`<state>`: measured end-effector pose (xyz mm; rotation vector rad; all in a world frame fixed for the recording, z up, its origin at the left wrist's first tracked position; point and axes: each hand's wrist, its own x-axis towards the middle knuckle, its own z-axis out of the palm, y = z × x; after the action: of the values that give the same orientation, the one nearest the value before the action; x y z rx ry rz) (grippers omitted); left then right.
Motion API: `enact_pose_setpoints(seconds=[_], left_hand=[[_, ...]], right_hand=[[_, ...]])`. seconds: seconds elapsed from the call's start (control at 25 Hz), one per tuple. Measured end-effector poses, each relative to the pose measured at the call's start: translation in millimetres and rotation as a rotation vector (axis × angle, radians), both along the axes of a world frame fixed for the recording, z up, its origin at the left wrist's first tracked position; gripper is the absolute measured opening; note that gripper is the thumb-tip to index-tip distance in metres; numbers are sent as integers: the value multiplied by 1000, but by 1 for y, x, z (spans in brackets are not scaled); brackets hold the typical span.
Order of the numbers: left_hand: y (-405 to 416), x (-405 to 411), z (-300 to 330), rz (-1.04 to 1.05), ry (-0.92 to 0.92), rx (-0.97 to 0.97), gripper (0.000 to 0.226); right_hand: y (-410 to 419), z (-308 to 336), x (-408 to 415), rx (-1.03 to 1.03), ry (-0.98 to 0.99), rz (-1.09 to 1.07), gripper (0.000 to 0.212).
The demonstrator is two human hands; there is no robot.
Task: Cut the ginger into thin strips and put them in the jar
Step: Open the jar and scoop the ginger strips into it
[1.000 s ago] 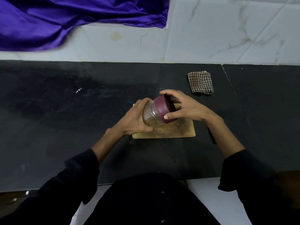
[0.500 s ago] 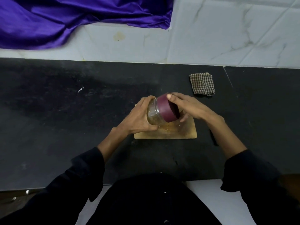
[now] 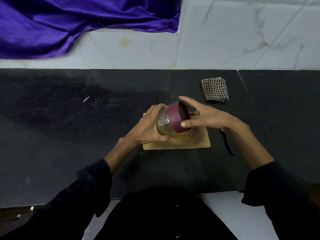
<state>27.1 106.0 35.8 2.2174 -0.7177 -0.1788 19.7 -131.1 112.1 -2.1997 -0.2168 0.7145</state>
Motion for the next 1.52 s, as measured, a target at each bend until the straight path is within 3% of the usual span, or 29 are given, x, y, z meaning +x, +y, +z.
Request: enact_pose_setpoints(seconds=[0.16, 0.24, 0.4, 0.48, 0.56, 0.72, 0.84, 1.0, 1.16, 1.32, 1.44, 1.52], left_hand=[[1, 2, 3, -10, -18, -13, 97], [2, 2, 3, -20, -18, -10, 97], [4, 2, 3, -2, -25, -28, 97], [4, 3, 2, -9, -31, -30, 97], [5, 3, 1, -9, -27, -24, 98], [8, 4, 3, 15, -29, -42, 98], [9, 3, 1, -3, -30, -36, 98], [9, 5, 3, 11, -39, -23, 99], [6, 3, 2, -10, -33, -32, 99], [7, 3, 4, 0, -32, -33, 100], [7, 3, 2, -14, -26, -30, 99], [7, 2, 3, 0, -24, -35, 99]], right_hand=[[5, 0, -1, 8, -102, -49, 82], [6, 1, 1, -64, -90, -102, 90], [5, -2, -3, 49, -144, 44, 91], [8, -1, -1, 3, -166, -30, 83], [8, 2, 2, -53, -142, -62, 91], [9, -2, 1, 5, -203, 76, 91], [9, -1, 4, -54, -161, -78, 82], [8, -3, 0, -10, -206, 85, 87], [6, -4, 2, -39, -128, -100, 87], [8, -7, -2, -1, -197, 61, 89], [9, -5, 0, -47, -127, -107, 89], [9, -6, -1, -42, -137, -40, 92]])
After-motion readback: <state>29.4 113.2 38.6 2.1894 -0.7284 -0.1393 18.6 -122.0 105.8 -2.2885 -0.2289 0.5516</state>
